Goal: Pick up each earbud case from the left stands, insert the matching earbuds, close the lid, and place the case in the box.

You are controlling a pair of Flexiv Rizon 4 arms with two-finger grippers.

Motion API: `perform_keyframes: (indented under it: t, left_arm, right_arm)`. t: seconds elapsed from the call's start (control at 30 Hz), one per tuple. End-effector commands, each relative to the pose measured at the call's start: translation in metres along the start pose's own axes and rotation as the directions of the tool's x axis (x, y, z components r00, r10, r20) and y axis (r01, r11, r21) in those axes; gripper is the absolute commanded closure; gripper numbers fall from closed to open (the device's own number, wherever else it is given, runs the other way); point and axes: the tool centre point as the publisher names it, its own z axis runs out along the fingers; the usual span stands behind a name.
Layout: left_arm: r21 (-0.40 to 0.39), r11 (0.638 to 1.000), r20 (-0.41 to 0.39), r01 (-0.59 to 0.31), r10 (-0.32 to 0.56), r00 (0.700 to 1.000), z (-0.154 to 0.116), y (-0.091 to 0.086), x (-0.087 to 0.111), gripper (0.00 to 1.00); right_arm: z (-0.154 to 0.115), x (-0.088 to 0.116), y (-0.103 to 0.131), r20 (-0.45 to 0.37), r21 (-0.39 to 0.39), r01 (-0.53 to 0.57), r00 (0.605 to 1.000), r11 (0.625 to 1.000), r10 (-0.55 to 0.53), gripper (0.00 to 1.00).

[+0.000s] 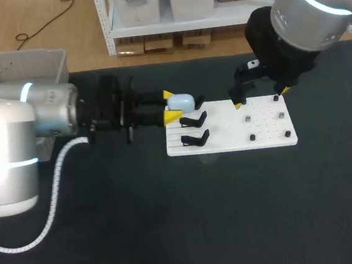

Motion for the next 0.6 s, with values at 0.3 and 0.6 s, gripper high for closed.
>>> perform_keyframes:
  t: [0.3,0.6]
  left_arm:
    - [-0.332,0.943,-0.2,0.032,-0.103,0.974,-0.086,0.003,-0.031,1.0]
    - [-0.586,0.805,-0.206,0.087,-0.252,0.946,-0.164,0.015,-0.017,1.0]
  right_arm:
    - [0.0,0.003,0.0,0.022,0.001,-0.001,1.0,1.0,0.001,0.0]
    - [0.0,0.003,0.0,0.022,0.001,-0.001,1.0,1.0,0.001,0.0]
